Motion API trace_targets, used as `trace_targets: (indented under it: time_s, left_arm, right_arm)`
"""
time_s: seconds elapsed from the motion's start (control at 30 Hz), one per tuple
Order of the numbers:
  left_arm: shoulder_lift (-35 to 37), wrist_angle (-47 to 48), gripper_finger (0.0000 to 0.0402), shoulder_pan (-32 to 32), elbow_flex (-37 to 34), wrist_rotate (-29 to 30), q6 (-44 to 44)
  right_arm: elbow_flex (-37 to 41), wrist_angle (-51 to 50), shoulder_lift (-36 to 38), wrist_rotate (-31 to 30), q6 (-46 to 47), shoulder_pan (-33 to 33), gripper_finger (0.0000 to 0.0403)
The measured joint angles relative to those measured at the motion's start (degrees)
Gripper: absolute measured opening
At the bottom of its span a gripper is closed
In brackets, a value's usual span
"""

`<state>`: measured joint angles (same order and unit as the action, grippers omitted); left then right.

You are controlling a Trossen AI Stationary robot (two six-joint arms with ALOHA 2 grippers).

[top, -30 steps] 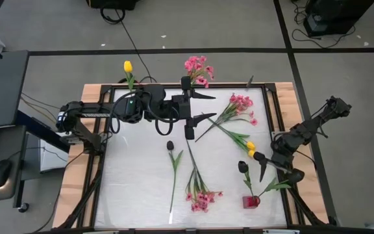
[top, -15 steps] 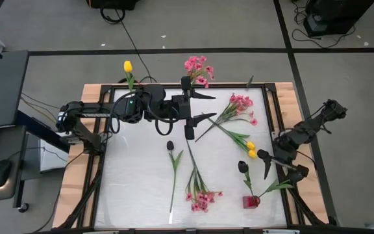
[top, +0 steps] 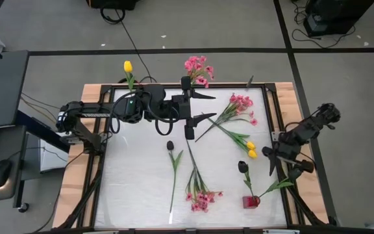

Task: Sort flowers into vase by color
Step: Put the top yellow flower into the green vase

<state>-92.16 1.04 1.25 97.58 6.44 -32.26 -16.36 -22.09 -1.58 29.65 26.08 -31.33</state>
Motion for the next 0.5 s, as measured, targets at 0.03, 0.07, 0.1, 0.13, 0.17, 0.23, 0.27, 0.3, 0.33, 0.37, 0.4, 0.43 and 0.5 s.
trace_targets:
  time_s: [0.03,0.07,0.1,0.13,0.17,0.23,0.27,0.3,0.33,0.37,0.4,0.43,0.5]
  left_arm:
    - [0.00,0.00,0.0233,0.01,0.00,0.00,-0.01]
    - [0.00,0.01,0.0233,0.00,0.00,0.00,0.00]
    - [0.00,0.00,0.0233,0.01,0.00,0.00,-0.01]
    - [0.00,-0.02,0.0233,-0.01,0.00,0.00,-0.01]
    - [0.00,-0.03,0.0233,0.00,0.00,-0.02,0.00]
    - [0.00,-0.05,0.0233,-0.01,0.00,0.00,-0.01]
    - [0.00,-0.07,0.0233,0.00,0.00,0.00,0.00]
    - [0.00,-0.04,0.0233,0.01,0.00,0.00,-0.02]
    - [0.00,-0.06,0.0233,0.01,0.00,-0.02,-0.01]
    - [0.00,-0.14,0.0233,0.00,0.01,0.00,-0.01]
    - [0.00,-0.21,0.0233,-0.01,0.00,0.00,-0.01]
    - [0.00,-0.20,0.0233,0.00,0.00,0.00,0.00]
    - [0.00,-0.21,0.0233,0.00,0.00,0.00,0.00]
  right_arm:
    - [-0.04,-0.60,0.85,0.00,0.33,0.00,0.0313]
    - [-0.17,-1.21,1.36,-0.01,0.36,0.00,0.0313]
    - [-0.44,-1.41,1.33,0.05,0.37,0.00,0.0313]
    - [-0.69,-1.70,1.30,0.36,0.39,0.00,0.0313]
    - [-0.92,-1.96,1.33,0.72,0.59,0.01,0.0313]
    - [-1.33,-1.61,1.33,0.90,0.90,0.02,0.0313]
    - [-1.61,-1.63,1.33,0.96,0.88,0.02,0.0313]
    - [-1.93,-1.71,1.30,1.07,0.88,0.00,0.0313]
    - [-2.36,-1.78,1.31,1.05,0.87,0.02,0.0313]
    - [-2.79,-1.64,1.33,1.03,0.83,0.01,0.0313]
    - [-3.19,-1.63,1.33,0.86,0.70,0.01,0.0313]
    - [-3.51,-1.74,1.33,0.79,0.62,0.02,0.0313]
    - [-3.95,-1.88,1.33,0.80,0.52,0.02,0.0313]
